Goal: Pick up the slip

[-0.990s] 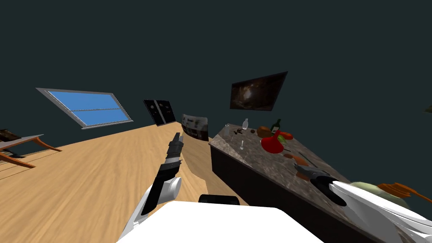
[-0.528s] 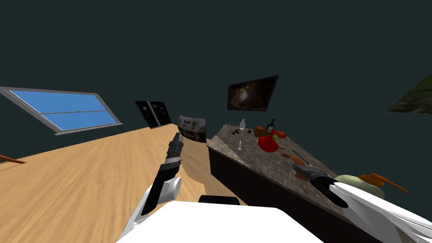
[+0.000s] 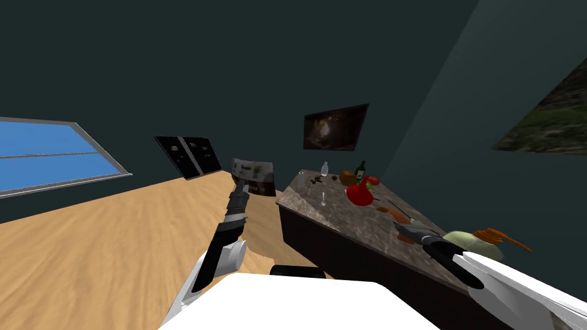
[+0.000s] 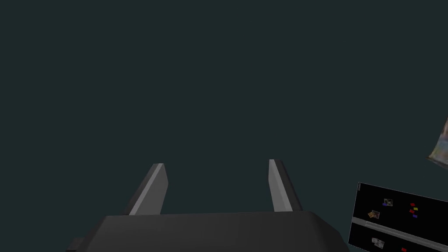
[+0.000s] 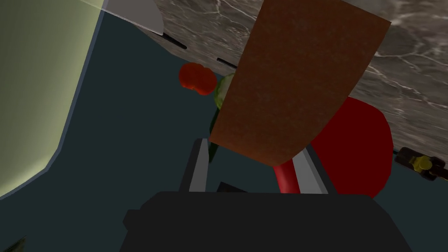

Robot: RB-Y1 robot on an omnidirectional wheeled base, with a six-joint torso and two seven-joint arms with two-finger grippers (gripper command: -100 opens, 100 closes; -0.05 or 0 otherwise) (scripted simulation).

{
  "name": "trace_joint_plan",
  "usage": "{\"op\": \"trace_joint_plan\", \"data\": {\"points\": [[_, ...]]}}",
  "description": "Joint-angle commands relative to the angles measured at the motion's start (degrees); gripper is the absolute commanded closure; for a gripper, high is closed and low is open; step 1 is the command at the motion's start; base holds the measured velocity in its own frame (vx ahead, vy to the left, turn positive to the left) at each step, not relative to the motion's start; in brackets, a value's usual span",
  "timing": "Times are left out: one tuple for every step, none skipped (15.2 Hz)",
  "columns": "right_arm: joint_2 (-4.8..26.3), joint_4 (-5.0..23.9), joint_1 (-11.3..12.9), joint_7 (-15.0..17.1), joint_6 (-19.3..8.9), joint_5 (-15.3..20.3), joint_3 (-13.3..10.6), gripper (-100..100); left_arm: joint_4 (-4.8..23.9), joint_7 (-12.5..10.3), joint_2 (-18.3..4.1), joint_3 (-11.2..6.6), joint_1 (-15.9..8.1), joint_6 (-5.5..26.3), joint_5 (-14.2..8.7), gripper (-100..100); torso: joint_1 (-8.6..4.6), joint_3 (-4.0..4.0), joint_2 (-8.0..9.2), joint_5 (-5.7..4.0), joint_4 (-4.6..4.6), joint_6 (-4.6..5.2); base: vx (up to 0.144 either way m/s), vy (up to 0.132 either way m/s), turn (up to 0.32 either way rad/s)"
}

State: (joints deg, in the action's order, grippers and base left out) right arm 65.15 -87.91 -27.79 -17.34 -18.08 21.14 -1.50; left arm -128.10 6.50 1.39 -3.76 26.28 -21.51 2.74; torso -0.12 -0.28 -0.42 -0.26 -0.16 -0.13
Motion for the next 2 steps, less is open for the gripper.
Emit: {"op": "trace_joint_plan", "data": {"points": [[-0.7, -1.83, -1.51, -2.11, 0.61, -0.32, 1.66, 100, 0.0, 0.0, 0.0, 0.0, 0.0, 0.0, 0.0, 0, 0.0, 0.0, 0.0, 0.0, 0.0, 0.0, 0.075, 0.025, -0.142], [-0.33, -0.64, -0.6, -0.82, 0.3, -0.09, 0.7, 100, 0.0, 0.0, 0.0, 0.0, 0.0, 0.0, 0.0, 0, 0.01, 0.01, 0.02, -0.01, 0.0, 0.01, 0.044, 0.022, -0.07]]}}
